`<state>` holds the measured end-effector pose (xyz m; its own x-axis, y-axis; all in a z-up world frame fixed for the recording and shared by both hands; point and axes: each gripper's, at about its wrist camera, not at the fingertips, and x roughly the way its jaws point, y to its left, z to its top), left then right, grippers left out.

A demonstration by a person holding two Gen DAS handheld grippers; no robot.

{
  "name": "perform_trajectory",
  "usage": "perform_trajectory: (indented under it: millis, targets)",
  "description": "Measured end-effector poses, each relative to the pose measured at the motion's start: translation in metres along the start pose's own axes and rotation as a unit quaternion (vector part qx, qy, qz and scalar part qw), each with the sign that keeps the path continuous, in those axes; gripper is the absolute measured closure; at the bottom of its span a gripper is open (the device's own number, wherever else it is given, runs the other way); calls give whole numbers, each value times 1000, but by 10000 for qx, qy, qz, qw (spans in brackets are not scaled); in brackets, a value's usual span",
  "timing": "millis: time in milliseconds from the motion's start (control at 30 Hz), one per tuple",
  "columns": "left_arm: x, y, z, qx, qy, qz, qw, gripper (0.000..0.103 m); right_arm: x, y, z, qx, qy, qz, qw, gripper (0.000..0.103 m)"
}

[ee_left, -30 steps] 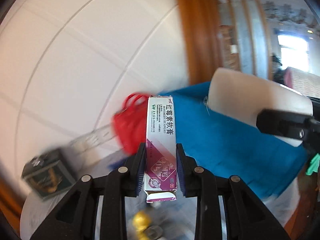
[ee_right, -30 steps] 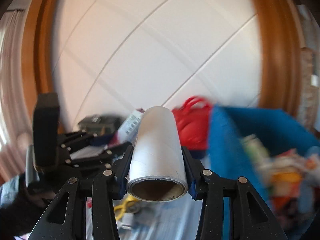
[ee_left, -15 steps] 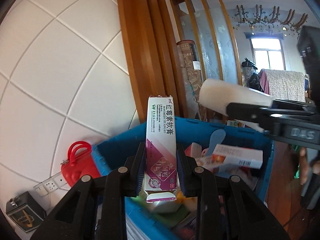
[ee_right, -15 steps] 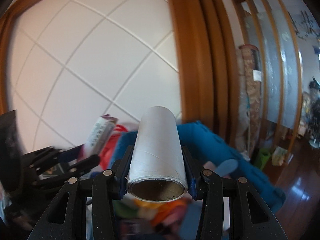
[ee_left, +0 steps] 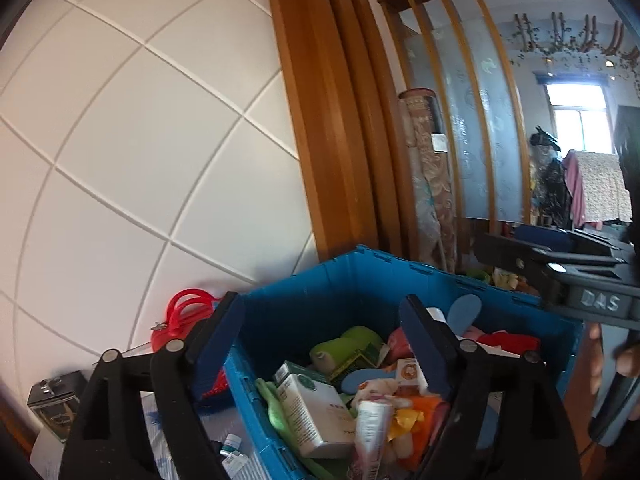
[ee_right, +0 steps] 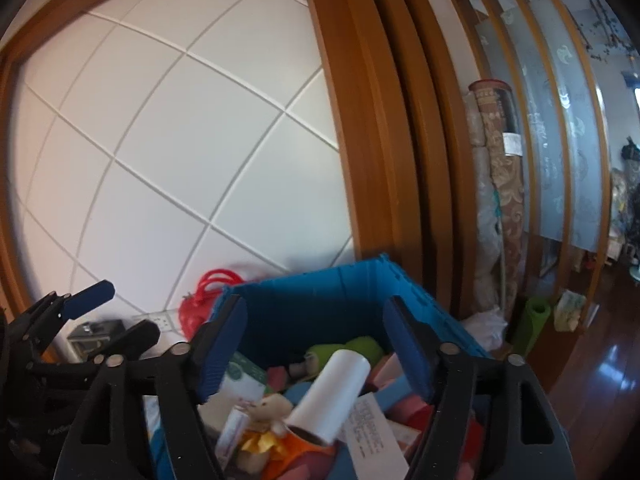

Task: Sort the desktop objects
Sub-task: 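Carry the lint roller and ointment box into the blue crate and release, then return both tools to the remaining items on the table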

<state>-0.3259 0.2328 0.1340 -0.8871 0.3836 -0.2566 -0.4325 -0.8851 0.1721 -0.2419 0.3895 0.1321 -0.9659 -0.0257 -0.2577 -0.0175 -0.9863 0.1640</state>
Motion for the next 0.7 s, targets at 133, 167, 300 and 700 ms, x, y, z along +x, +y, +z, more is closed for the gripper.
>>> perform_trajectory:
  millis: [133,167,300,700]
  targets:
    - [-7,8,-13,-83,48,217,9997,21,-7,5,-8,16,-18,199,9998,22]
    - [-10,14,-21,-126,91,267,9995,21,-11,9,-10,3,-47,238,9997,20]
    - [-22,31,-41,-252,184,433,9986,21,-16,24,-18,-120,-39,403,9991,18]
    - [-119,150,-102,-545,214,1559,9860,21,-34,99,-43,-325,-127,945,9949,6]
